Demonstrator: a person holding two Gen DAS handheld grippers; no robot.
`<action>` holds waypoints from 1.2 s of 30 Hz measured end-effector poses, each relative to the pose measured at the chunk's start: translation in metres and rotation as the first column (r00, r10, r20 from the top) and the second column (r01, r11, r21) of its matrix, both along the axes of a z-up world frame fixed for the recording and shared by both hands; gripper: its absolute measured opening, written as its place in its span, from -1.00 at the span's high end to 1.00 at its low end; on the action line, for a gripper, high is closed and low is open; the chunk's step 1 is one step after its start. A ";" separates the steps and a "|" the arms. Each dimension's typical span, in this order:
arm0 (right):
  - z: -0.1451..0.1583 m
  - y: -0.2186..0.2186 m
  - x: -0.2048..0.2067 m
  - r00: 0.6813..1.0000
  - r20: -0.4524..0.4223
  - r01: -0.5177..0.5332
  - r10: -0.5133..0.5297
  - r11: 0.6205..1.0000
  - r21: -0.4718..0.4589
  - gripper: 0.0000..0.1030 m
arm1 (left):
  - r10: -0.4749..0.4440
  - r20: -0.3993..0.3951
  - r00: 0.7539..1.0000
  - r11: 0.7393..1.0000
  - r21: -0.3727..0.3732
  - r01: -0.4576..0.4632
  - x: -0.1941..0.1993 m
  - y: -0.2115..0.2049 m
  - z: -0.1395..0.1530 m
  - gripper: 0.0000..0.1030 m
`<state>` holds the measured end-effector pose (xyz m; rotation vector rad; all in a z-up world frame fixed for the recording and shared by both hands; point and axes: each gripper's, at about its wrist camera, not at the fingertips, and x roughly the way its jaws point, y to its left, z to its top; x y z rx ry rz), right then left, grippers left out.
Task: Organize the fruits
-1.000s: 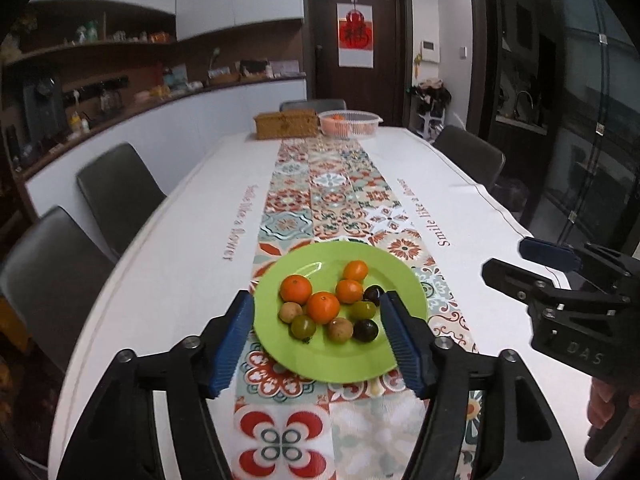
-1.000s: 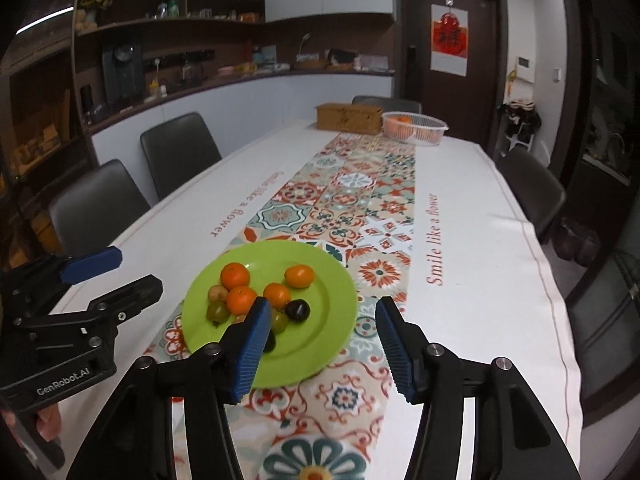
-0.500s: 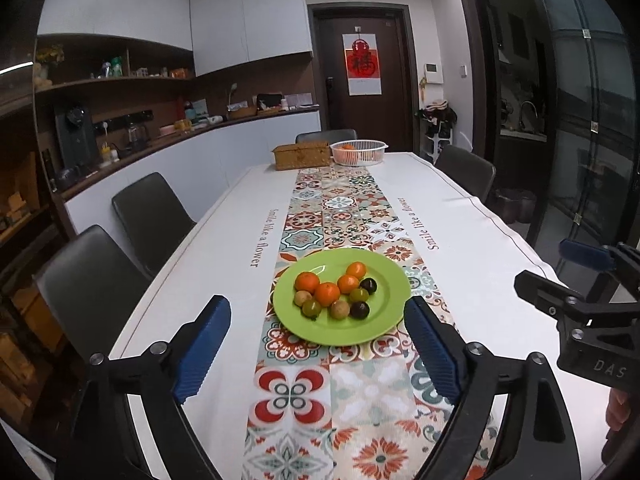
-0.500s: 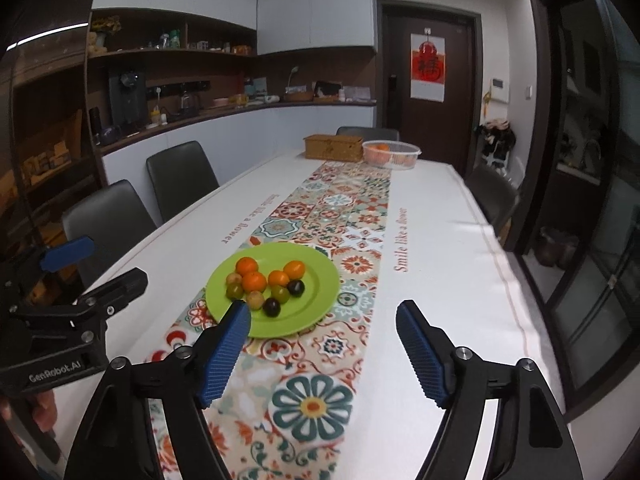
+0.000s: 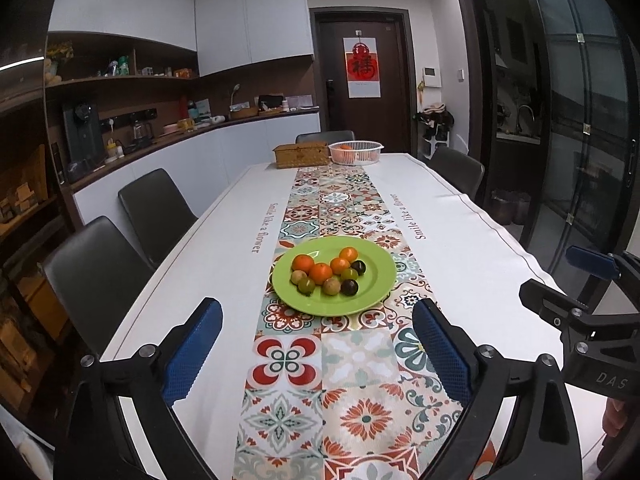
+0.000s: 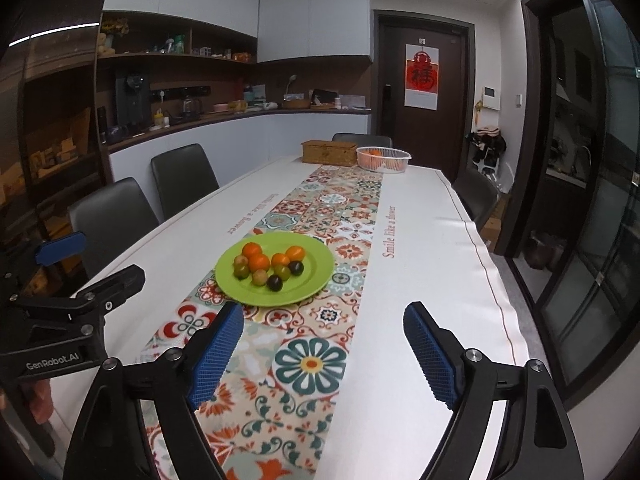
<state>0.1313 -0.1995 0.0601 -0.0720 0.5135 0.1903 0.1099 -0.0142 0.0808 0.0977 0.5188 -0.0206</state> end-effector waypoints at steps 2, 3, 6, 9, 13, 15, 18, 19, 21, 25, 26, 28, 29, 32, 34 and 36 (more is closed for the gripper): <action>0.000 0.000 -0.006 1.000 0.008 0.007 -0.007 1.000 -0.010 -0.61 | 0.001 0.004 1.000 1.000 0.001 -0.001 -0.006 0.000 0.001 -0.90; 0.001 0.000 -0.009 1.000 0.011 0.010 -0.010 1.000 -0.011 -0.61 | 0.001 0.007 1.000 1.000 0.000 -0.001 -0.009 0.000 0.001 -0.91; 0.002 -0.002 -0.015 1.000 0.013 0.009 -0.009 1.000 -0.001 -0.61 | -0.002 0.008 1.000 1.000 -0.003 0.002 -0.016 0.000 0.000 -0.93; 0.003 -0.002 -0.022 1.000 0.015 0.009 -0.009 1.000 0.002 -0.61 | -0.002 0.011 1.000 1.000 -0.009 0.003 -0.023 0.000 0.001 -0.93; 0.002 -0.002 -0.026 1.000 0.017 0.009 -0.009 1.000 0.004 -0.61 | -0.006 0.018 1.000 1.000 -0.007 0.006 -0.029 0.000 0.002 -0.95; 0.002 -0.002 -0.030 1.000 0.019 0.008 -0.008 1.000 0.004 -0.61 | -0.005 0.022 1.000 1.000 -0.004 0.005 -0.032 -0.001 0.003 -0.95; 0.002 -0.002 -0.035 1.000 0.024 0.009 -0.009 1.000 0.003 -0.61 | -0.005 0.025 1.000 1.000 -0.005 0.005 -0.035 -0.001 0.004 -0.96; 0.002 -0.002 -0.037 1.000 0.024 0.009 -0.009 1.000 0.004 -0.61 | -0.007 0.027 1.000 1.000 -0.006 0.007 -0.036 -0.001 0.004 -0.96; 0.003 -0.002 -0.038 1.000 0.027 0.010 -0.010 1.000 0.006 -0.61 | -0.007 0.029 1.000 1.000 -0.007 0.008 -0.038 -0.001 0.005 -0.96; 0.003 -0.002 -0.041 1.000 0.029 0.011 -0.011 1.000 0.007 -0.61 | -0.011 0.035 0.999 1.000 -0.008 0.011 -0.040 -0.001 0.007 -0.96; 0.003 -0.002 -0.042 0.999 0.030 0.011 -0.012 1.000 0.008 -0.61 | -0.010 0.036 0.999 1.000 -0.007 0.010 -0.041 -0.001 0.007 -0.96; 0.003 -0.002 -0.043 0.999 0.031 0.012 -0.013 1.000 0.008 -0.61 | -0.010 0.040 0.999 1.000 -0.007 0.010 -0.042 -0.001 0.008 -0.96; 0.004 -0.002 -0.044 0.999 0.032 0.012 -0.013 1.000 0.008 -0.61 | -0.009 0.041 0.999 1.000 -0.007 0.010 -0.043 -0.001 0.009 -0.96; 0.005 -0.002 -0.046 0.999 0.035 0.012 -0.012 1.000 0.009 -0.61 | -0.007 0.043 0.999 1.000 -0.008 0.007 -0.043 0.000 0.010 -0.96; 0.006 -0.002 -0.046 0.999 0.036 0.012 -0.012 1.000 0.008 -0.61 | -0.005 0.042 0.999 1.000 -0.008 0.005 -0.044 0.000 0.010 -0.96; 0.006 -0.003 -0.047 0.999 0.038 0.012 -0.013 1.000 0.008 -0.61 | -0.006 0.036 0.999 1.000 -0.010 0.007 -0.044 -0.001 0.010 -0.96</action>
